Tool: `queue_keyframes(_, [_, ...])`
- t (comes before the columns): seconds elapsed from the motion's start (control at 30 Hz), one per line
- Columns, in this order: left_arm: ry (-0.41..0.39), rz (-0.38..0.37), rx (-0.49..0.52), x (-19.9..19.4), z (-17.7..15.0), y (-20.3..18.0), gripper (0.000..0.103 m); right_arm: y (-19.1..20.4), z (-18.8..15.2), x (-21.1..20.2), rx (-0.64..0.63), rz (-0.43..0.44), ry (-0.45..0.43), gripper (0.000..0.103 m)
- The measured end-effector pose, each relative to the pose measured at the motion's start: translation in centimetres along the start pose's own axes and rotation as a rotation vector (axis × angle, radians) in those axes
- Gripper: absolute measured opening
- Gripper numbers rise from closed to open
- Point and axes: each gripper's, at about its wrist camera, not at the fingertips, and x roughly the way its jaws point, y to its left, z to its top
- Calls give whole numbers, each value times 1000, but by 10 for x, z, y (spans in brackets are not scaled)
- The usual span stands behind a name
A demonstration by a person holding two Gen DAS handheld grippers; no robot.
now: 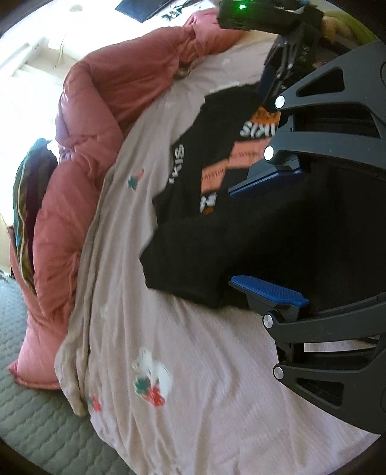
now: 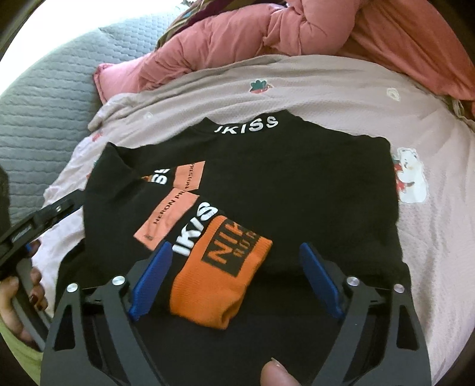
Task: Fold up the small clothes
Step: 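Grasp the folded cuff with the right gripper, straighten it on the shirt, release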
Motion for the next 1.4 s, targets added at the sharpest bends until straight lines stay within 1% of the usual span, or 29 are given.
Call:
queue_keyframes(0.07, [-1, 10, 3, 0, -2, 5, 45, 2, 1, 13, -8, -23, 33, 74])
queue_keyframes(0.17, [-7, 16, 10, -1, -4, 8, 46, 3, -2, 23, 6, 1, 54, 60])
queue_keyframes(0.2, [-6, 10, 6, -1, -4, 10, 46, 4, -2, 23, 7, 4, 49, 53])
queue_keyframes(0.23, [-8, 12, 3, -2, -4, 9, 46, 7, -3, 21, 1, 1, 34, 39])
queue_keyframes(0.3, [-9, 10, -2, -1, -4, 10, 46, 11, -4, 19, -18, 30, 23, 25])
queue_keyframes(0.33, [-10, 10, -5, -1, -4, 11, 46, 13, -3, 19, -22, 36, 22, 22])
queue_keyframes(0.4, [-14, 10, -9, -3, -5, 13, 46, 17, -1, 16, -40, 37, 11, 19])
queue_keyframes(0.53, [-22, 11, -16, -6, -4, 15, 46, 17, 12, -2, -47, 47, -49, 18])
queue_keyframes(0.67, [-20, 13, -18, -5, -3, 16, 46, 9, 35, -29, -75, -14, -143, 18])
queue_keyframes(0.8, [-14, 15, -12, -3, -4, 13, 46, -6, 52, -41, -69, -53, -176, 18])
queue_keyframes(0.87, [-11, 16, -9, -3, -4, 12, 46, -14, 56, -41, -68, -89, -182, 18])
queue_keyframes(0.97, [-5, 18, 0, 0, -1, 8, 46, -24, 57, -38, -51, -112, -174, 18])
queue_keyframes(1.07, [5, 16, 11, 4, 3, 3, 46, -27, 53, -35, -48, -130, -167, 18])
queue_keyframes(1.2, [15, 8, 47, 15, 15, -14, 46, -27, 50, -30, -59, -161, -153, 20])
queue_keyframes(1.3, [28, 9, 76, 26, 22, -25, 46, -27, 49, -28, -67, -189, -149, 25])
queue_keyframes(1.33, [40, 9, 93, 33, 23, -29, 46, -27, 49, -28, -72, -208, -154, 30])
queue_keyframes(1.4, [86, 26, 129, 52, 21, -34, 47, -29, 48, -28, -78, -246, -163, 32])
